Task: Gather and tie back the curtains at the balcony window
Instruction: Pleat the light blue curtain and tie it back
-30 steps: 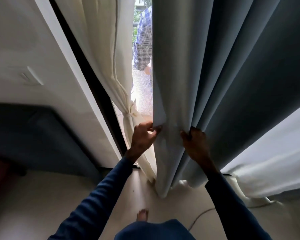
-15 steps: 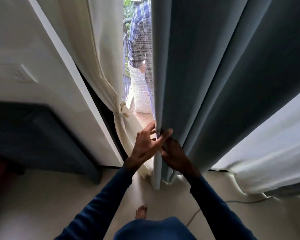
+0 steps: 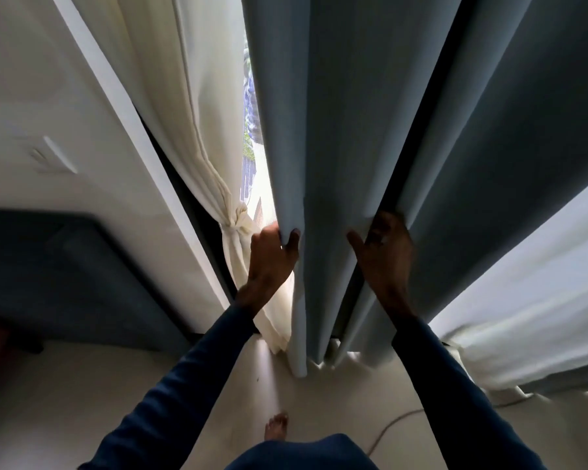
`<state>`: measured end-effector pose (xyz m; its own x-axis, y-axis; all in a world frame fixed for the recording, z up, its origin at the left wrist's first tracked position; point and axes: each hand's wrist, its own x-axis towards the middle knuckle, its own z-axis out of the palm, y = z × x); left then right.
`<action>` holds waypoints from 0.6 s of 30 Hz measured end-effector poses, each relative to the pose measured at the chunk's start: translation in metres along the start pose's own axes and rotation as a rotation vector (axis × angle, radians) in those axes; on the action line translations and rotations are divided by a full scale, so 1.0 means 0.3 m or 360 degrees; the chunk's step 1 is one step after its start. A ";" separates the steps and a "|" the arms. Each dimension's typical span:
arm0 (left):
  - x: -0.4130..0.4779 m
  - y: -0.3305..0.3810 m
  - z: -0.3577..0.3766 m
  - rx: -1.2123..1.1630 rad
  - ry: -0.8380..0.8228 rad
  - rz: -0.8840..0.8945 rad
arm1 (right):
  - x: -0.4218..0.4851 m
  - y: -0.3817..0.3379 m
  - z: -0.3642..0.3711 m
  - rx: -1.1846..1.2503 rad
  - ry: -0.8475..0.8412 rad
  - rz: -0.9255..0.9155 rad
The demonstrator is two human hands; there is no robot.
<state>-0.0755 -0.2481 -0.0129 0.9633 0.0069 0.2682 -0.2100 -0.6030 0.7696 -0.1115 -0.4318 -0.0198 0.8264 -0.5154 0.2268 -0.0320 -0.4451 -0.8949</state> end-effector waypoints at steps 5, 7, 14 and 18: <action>0.159 0.201 -0.084 -0.0025 0.0260 0.0253 | 0.145 -0.184 -0.020 0.0046 0.0057 -0.0134; 0.237 0.314 -0.144 -0.0084 0.0355 0.0354 | 0.218 -0.312 -0.048 0.0158 0.0148 -0.0299; 0.477 0.813 -0.424 -0.0329 0.0788 0.0821 | 0.427 -0.884 -0.269 0.0358 0.0496 -0.0958; 0.569 1.112 -0.614 -0.0448 0.1006 0.1070 | 0.516 -1.221 -0.419 0.0346 0.0685 -0.1289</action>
<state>-0.0118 -0.3012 0.3965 0.3766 0.2074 0.9029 -0.7966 -0.4250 0.4299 -0.0426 -0.4405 0.3916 0.2710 -0.3543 0.8950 0.6031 -0.6622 -0.4447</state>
